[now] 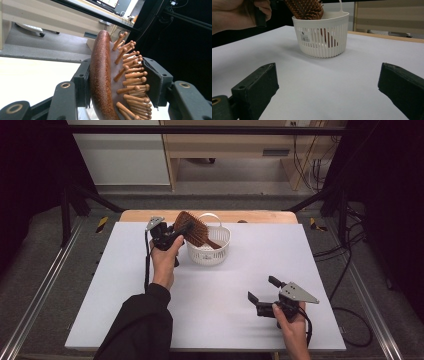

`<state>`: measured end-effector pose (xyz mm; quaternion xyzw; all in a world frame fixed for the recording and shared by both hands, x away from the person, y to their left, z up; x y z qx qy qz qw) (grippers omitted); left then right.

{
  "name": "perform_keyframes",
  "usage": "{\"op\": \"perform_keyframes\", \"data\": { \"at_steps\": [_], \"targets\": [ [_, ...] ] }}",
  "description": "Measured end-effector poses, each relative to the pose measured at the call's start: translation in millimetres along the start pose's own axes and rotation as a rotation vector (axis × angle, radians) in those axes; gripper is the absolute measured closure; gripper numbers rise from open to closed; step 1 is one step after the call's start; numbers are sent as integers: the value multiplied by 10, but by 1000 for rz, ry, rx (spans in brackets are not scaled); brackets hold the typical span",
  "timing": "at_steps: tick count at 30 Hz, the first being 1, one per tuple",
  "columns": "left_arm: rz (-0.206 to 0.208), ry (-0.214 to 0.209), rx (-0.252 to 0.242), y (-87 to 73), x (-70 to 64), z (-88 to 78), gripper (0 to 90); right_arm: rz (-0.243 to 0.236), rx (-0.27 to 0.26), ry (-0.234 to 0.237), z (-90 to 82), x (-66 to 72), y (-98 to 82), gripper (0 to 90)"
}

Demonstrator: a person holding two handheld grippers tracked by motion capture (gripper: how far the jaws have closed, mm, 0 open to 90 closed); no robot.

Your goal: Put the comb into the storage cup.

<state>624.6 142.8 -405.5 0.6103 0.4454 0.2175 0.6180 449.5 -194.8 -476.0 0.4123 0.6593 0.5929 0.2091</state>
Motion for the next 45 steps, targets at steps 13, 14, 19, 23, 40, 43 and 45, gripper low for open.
{"op": "perform_keyframes", "data": {
  "at_steps": [13, 14, 19, 23, 40, 43, 45],
  "targets": [
    [-9, 13, 4, -31, 82, -15, 443, 0, 2, -1, 3, -1, -1, 32],
    [-11, 18, 3, -30, 90, -17, 441, 1, 2, -1, 3, -1, -1, 32],
    [-8, 21, -1, -23, 110, -29, 442, 0, 5, 1, 8, 0, -5, 32],
    [-12, 22, -3, -26, 120, -25, 442, -1, 6, 2, 7, 1, -5, 32],
    [-16, 47, -4, -42, 151, -4, 430, -1, 7, 2, 5, -4, -6, 32],
    [-19, 50, -5, -39, 154, -4, 428, -2, 8, 3, 8, -2, -7, 33],
    [-22, 52, -7, -39, 159, -4, 427, -2, 8, 3, 6, -2, -6, 32]
  ]
}}
Point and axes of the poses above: each handheld gripper's, and its own axes: z roughly forward along the jaws, y roughly out of its top, x roughly to its left, the point moved 3 cm from there along z, roughly forward along the jaws, and after that the axes turned 7 degrees about z, right-handed, at the moved point
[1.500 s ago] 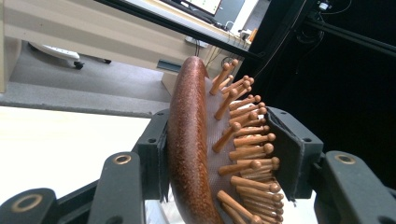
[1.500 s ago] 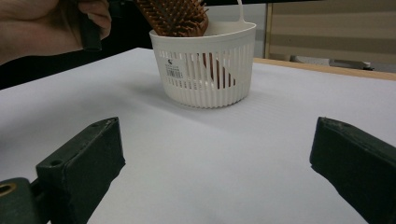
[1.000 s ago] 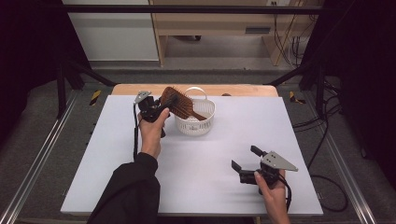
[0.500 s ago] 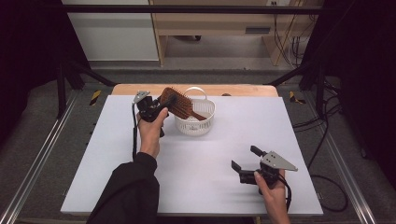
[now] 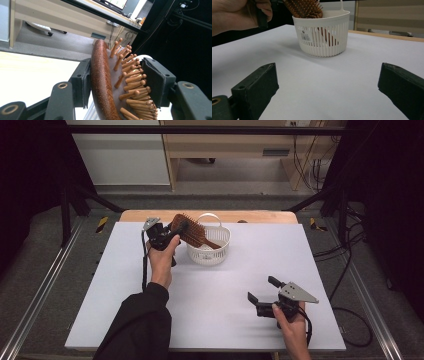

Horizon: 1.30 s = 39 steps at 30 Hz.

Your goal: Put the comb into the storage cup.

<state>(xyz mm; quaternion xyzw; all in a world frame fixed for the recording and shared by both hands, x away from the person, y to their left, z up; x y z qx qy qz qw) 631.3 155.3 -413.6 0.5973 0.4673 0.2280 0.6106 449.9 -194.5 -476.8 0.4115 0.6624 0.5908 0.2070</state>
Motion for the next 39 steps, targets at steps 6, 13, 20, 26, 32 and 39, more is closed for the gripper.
{"op": "perform_keyframes", "data": {
  "at_steps": [6, 13, 20, 26, 32, 39],
  "targets": [
    [-3, 13, -3, 0, 17, 10, 423, 0, 2, 0, 1, -2, -1, 32],
    [-6, 27, -5, -3, 37, 20, 420, -1, 4, 2, 2, -1, -3, 32],
    [-14, 28, -7, -8, 48, 30, 417, 3, 5, 2, 2, -1, -3, 32],
    [-15, 30, -8, -9, 45, 31, 415, 2, 7, 4, 5, 0, -6, 32],
    [-12, 30, -7, -10, 46, 32, 409, 3, 8, 5, 4, 1, -6, 32],
    [6, 33, -6, -14, 40, 33, 386, 2, 10, 5, 7, 0, -8, 32]
  ]
}}
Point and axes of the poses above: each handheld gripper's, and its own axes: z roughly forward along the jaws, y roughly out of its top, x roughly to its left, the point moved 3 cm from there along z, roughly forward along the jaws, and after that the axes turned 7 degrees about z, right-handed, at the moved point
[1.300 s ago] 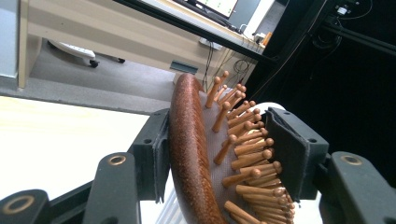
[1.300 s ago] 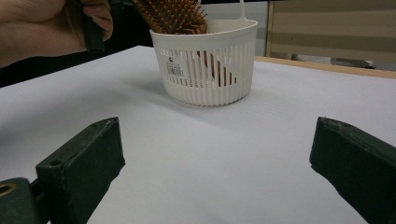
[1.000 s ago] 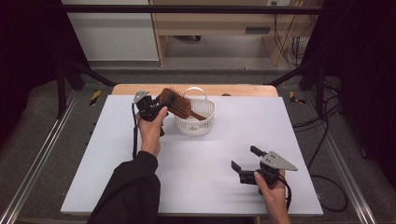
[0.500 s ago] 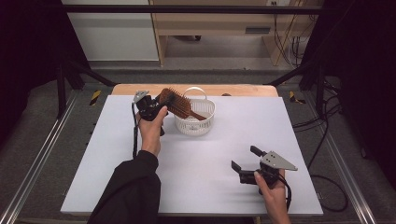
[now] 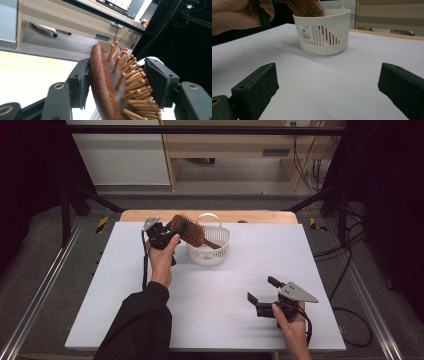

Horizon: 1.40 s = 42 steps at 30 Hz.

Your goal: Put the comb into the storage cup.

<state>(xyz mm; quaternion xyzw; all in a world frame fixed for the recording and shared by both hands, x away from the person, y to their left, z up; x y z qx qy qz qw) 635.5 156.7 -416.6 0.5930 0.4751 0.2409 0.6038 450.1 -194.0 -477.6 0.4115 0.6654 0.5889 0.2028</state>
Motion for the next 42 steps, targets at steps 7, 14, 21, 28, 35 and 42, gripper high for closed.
{"op": "perform_keyframes", "data": {
  "at_steps": [7, 14, 21, 28, 35, 42],
  "targets": [
    [26, 14, 1, 6, 16, -18, 332, -2, 3, 4, 9, 6, -4, 32],
    [66, 15, -2, 12, -25, -30, 252, -1, 4, 5, 10, 7, -6, 32],
    [77, 24, -4, 20, -56, -33, 130, -2, 4, 5, 10, 6, -5, 32],
    [68, 32, 12, 23, -36, -60, 49, -4, 6, 5, 18, 9, -8, 32],
    [75, 26, 4, 26, -50, -84, 45, -2, 8, 4, 20, 8, -10, 32],
    [98, 26, -3, 40, -85, -100, 34, -5, 14, 2, 20, 1, -21, 31]
  ]
}}
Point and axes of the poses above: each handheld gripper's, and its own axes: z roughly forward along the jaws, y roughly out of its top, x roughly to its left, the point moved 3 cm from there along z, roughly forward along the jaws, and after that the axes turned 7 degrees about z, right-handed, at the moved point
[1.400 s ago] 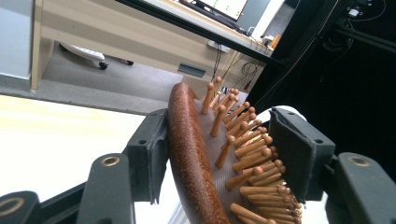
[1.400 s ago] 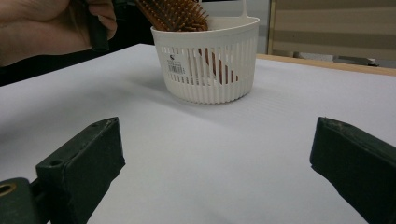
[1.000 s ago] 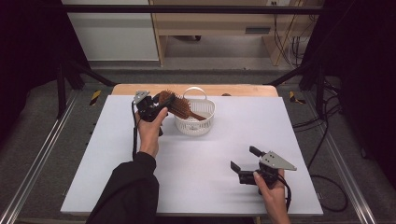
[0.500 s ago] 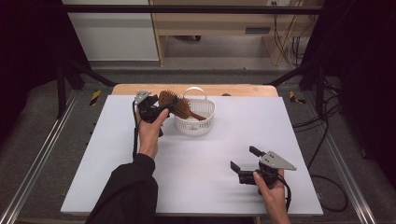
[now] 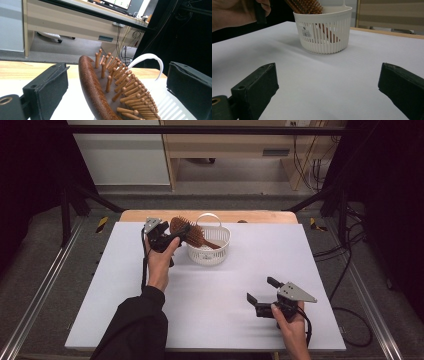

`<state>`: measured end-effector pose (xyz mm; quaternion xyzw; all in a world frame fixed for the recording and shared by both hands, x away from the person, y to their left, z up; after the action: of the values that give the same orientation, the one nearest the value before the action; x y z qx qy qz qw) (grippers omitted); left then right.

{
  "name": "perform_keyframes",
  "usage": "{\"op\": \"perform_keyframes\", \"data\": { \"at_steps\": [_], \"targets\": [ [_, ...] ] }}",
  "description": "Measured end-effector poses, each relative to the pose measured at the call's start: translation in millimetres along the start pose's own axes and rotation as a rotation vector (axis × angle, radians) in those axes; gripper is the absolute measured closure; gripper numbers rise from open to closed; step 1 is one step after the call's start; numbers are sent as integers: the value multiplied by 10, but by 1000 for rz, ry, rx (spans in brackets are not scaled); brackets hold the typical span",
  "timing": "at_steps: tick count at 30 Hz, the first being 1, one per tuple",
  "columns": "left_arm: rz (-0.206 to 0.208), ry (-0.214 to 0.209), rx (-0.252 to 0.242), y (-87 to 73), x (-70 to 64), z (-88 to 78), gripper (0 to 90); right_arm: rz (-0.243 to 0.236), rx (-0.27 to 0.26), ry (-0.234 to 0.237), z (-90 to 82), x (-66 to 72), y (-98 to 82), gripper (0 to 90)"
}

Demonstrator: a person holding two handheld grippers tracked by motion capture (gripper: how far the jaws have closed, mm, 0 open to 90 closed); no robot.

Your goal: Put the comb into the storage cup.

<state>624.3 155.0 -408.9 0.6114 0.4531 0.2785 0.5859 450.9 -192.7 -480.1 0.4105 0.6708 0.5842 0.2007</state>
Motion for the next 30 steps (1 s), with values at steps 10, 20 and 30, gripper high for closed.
{"op": "perform_keyframes", "data": {
  "at_steps": [10, 20, 30],
  "targets": [
    [39, 24, -2, 32, -27, -94, 21, -7, 9, 2, 17, 17, -14, 32],
    [83, 24, -23, 132, -53, -280, 21, -16, 1, 2, -3, 33, 2, 31],
    [191, 16, -6, 243, -154, -448, 21, -22, 6, -2, 16, 45, -2, 30]
  ]
}}
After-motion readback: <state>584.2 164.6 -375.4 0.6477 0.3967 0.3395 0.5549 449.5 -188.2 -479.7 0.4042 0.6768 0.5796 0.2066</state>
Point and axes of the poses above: each handheld gripper's, and its own axes: z roughly forward along the jaws, y roughly out of its top, x roughly to its left, the point moved 3 cm from there along z, roughly forward along the jaws, and after that the axes turned 7 degrees about z, right-handed, at the moved point
